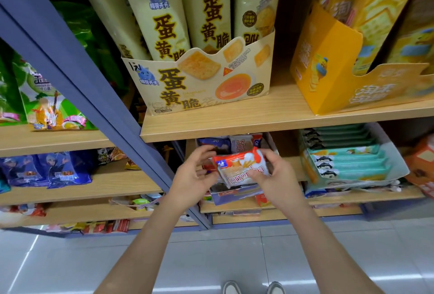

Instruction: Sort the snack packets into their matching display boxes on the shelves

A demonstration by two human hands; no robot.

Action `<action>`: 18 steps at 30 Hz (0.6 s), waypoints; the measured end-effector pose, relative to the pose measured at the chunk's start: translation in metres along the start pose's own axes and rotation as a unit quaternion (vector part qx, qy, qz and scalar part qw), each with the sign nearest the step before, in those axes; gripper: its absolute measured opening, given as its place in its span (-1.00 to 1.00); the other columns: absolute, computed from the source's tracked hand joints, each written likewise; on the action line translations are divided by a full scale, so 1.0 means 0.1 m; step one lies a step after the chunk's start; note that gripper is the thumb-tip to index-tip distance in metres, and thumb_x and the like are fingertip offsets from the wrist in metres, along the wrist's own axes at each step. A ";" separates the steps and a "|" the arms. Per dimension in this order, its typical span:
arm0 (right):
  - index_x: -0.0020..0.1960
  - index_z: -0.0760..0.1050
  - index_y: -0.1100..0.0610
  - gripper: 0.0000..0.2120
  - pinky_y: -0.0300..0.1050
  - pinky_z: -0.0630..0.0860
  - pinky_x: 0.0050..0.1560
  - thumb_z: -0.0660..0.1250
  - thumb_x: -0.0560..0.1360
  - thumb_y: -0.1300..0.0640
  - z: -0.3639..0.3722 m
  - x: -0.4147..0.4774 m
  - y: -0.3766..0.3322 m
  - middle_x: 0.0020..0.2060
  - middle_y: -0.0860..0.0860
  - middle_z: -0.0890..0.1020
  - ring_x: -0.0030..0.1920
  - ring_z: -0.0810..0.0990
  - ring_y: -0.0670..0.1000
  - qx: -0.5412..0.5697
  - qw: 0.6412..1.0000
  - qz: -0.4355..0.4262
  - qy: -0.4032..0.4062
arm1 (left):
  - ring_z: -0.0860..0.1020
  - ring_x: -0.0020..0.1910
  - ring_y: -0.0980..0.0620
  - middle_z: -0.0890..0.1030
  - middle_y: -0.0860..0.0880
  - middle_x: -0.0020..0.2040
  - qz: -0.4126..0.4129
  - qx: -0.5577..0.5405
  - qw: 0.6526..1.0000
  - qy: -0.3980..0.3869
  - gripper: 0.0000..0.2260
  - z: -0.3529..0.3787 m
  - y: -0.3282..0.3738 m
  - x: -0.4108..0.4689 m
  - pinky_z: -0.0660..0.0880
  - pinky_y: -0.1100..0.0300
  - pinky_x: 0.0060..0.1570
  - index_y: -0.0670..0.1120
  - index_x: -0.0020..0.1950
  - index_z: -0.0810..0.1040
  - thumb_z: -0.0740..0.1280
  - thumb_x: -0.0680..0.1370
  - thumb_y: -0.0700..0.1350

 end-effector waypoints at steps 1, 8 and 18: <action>0.21 0.42 -0.06 -0.61 -0.34 0.57 -0.17 0.43 0.50 0.26 0.03 0.01 -0.01 0.02 -0.08 0.59 0.03 0.61 -0.11 -0.022 1.000 -0.009 -0.009 | 0.49 0.21 0.27 0.52 0.19 0.23 -0.001 -0.001 1.000 -0.021 -0.50 0.05 0.00 0.01 0.52 0.25 0.14 0.18 0.31 0.38 0.44 0.50 -0.24; 0.21 0.55 -0.03 -0.66 -0.40 0.54 -0.17 0.41 0.51 0.27 0.14 0.10 -0.09 0.09 -0.10 0.60 0.06 0.58 -0.14 -0.115 0.988 -0.087 -0.052 | 0.42 0.13 0.06 0.60 0.06 0.10 0.035 0.305 0.951 0.027 -0.69 0.07 -0.06 0.07 0.38 0.26 0.02 -0.02 0.16 0.64 0.49 0.45 0.02; 0.16 0.65 0.10 -0.70 0.01 0.50 0.11 0.40 0.46 0.31 0.38 0.11 -0.26 0.07 0.02 0.68 0.09 0.52 0.09 -0.352 0.899 -0.255 -0.057 | 0.53 0.13 -0.06 0.60 -0.09 0.15 0.026 0.456 0.888 -0.062 -0.68 0.15 -0.17 0.06 0.53 0.11 0.02 0.00 0.29 0.46 0.33 0.55 0.00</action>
Point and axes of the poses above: each hand's wrist, its own x-axis towards the middle knuckle, its own z-axis out of the palm, y = z × x, the point moved 6 cm from there along x, towards the middle knuckle
